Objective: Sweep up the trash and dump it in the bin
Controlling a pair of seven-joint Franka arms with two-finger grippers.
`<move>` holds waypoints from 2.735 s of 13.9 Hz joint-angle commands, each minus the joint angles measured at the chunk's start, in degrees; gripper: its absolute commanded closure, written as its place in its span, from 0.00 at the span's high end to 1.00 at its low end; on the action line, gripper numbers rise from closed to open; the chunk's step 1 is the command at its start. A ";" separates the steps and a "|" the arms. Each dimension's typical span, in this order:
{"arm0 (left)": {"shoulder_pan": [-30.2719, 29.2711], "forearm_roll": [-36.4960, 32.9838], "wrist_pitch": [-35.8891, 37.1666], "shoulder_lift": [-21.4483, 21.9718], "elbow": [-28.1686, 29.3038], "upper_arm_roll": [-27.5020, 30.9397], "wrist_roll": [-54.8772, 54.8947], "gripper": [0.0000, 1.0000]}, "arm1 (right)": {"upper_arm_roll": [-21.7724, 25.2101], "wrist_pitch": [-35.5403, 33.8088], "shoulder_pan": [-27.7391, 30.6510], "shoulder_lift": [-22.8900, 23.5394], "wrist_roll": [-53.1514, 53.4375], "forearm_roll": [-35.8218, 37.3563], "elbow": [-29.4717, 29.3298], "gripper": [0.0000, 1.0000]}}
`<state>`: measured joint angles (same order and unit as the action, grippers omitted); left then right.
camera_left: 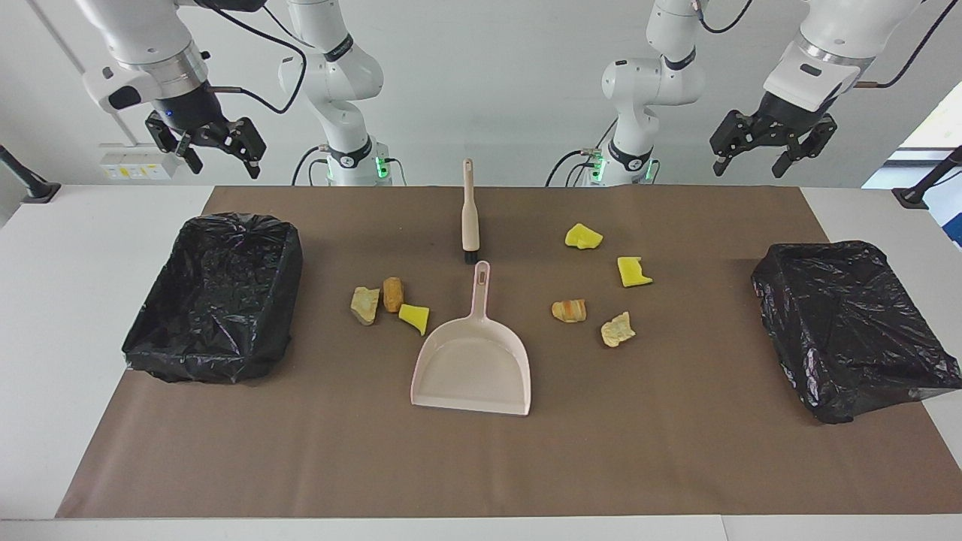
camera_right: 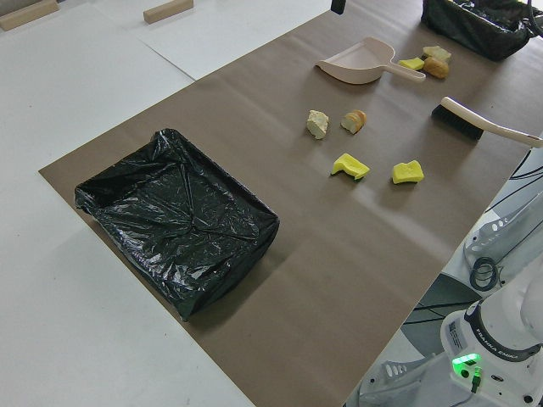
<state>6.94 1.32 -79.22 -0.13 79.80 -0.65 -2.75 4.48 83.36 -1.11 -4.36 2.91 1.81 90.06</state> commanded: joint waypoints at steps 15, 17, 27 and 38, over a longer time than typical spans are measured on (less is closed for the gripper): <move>1.59 0.61 -1.37 3.20 4.74 -1.62 -0.94 1.00 | -0.61 -1.36 -1.17 -2.68 0.60 0.03 4.34 1.00; 1.85 0.61 -1.64 4.34 7.80 -4.34 -2.70 1.00 | -0.96 -0.40 -2.57 -0.14 1.91 -0.05 2.76 1.00; 20.80 0.79 -22.62 15.15 39.09 -10.77 -24.30 1.00 | -1.32 5.05 -12.95 23.40 23.80 -6.00 -11.99 1.00; 47.72 0.96 -49.53 6.02 52.47 -10.77 -51.83 1.00 | -3.69 21.47 -22.16 35.03 33.56 -19.65 -14.48 1.00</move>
<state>52.14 1.88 -124.97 7.80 131.76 -12.71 -52.49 0.69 102.32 -21.01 29.55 35.88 -16.13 76.07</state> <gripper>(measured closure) 0.000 0.000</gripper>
